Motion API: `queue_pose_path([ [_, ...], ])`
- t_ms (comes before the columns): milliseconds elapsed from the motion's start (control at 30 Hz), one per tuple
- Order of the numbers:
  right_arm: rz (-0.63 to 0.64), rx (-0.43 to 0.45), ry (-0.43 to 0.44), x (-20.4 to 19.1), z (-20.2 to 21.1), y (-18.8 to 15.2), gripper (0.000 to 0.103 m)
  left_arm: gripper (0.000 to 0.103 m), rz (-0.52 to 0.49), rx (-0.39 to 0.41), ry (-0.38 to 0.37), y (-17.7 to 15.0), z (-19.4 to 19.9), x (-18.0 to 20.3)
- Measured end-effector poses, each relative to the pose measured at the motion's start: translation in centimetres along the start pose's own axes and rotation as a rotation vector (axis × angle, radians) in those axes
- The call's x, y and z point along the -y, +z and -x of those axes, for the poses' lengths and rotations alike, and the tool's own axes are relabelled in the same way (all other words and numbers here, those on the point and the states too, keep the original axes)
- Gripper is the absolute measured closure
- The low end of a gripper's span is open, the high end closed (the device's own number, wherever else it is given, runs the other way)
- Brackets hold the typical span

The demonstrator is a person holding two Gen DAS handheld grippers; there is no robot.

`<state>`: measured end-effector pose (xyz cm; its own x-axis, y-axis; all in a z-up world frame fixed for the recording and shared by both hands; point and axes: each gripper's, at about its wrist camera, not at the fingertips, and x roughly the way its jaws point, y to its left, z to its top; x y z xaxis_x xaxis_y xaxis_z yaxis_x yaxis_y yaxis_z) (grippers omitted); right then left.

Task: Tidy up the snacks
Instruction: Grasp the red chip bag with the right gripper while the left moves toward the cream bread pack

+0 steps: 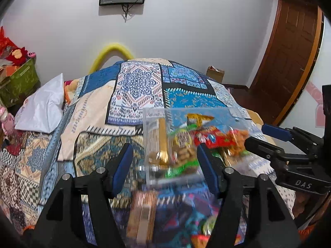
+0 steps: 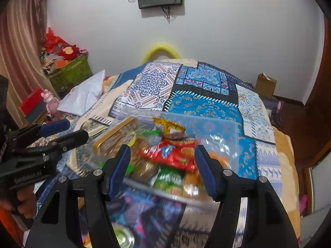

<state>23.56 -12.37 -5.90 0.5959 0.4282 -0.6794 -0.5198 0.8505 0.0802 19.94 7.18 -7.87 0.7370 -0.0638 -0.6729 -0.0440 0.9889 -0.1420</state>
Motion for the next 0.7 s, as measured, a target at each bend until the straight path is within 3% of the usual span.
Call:
queue_pose_path([
  [100, 0.016, 0.014, -0.012, -0.8, 1.7, -1.6, 0.032, 0.039, 0.005, -0.005, 0.006, -1.5, 1.7, -0.2],
  [300, 0.007, -0.022, 0.013, -2.0, 3.3, -5.5, 0.031, 0.039, 0.002, -0.041, 0.028, -5.4, 4.0, -0.5],
  [700, -0.035, -0.211, 0.099, -5.9, 0.7, -13.4, 0.031, 0.039, 0.003, -0.163, 0.054, -14.0, 5.4, -2.2],
])
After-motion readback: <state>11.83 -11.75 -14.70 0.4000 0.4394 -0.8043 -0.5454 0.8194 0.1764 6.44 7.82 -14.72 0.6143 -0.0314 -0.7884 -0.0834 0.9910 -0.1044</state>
